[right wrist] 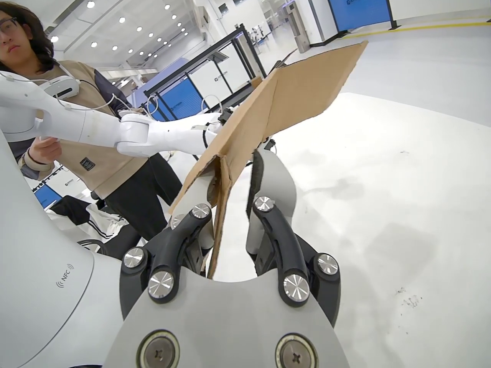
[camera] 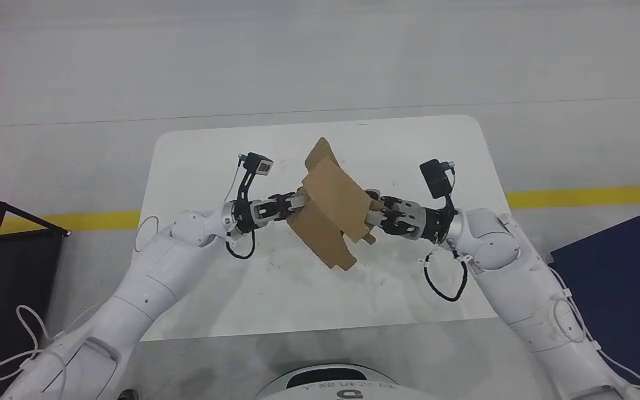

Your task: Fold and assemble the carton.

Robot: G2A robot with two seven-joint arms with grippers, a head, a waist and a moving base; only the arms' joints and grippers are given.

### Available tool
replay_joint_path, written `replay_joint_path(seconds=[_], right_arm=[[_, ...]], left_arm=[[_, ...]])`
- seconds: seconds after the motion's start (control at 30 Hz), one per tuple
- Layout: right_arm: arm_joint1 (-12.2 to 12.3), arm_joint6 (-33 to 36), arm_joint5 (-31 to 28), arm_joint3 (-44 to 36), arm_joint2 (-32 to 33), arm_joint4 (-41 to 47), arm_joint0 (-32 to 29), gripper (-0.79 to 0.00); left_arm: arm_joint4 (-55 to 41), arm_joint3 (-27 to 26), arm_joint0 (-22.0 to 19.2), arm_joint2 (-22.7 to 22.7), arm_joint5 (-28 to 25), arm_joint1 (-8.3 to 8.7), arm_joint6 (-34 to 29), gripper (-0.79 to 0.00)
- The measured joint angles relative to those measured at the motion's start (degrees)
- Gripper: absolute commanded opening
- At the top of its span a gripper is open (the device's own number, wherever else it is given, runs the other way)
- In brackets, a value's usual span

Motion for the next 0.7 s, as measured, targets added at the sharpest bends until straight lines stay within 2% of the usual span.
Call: replay_joint_path(seconds=[0.53,0.6,0.67,0.7], right_arm=[[-0.2,-2.7,1.0,0.7,-0.9,-2.2,0.7,-0.526],[-0.2,-3.0,1.5,0.6,-0.9,-2.9,0.7,-0.585],[-0.2,-3.5,1.8,0.5,-0.9,-3.5,0.6,-0.754],[-0.2,-3.7,1.9,0.5,-0.8,-3.8,0.6,-0.785]], left_arm=[[0.3,-0.4,0.3,0.5,0.2,-0.2,-0.2,-0.545],[0.4,-0.4,0.4,0.5,0.2,-0.2,-0.2,-0.511],[0.4,-0.5,0.4,0.5,0.3,-0.18,-0.3,-0.477],[0.4,-0.5,0.4,0.5,0.3,-0.17,-0.3,-0.471]])
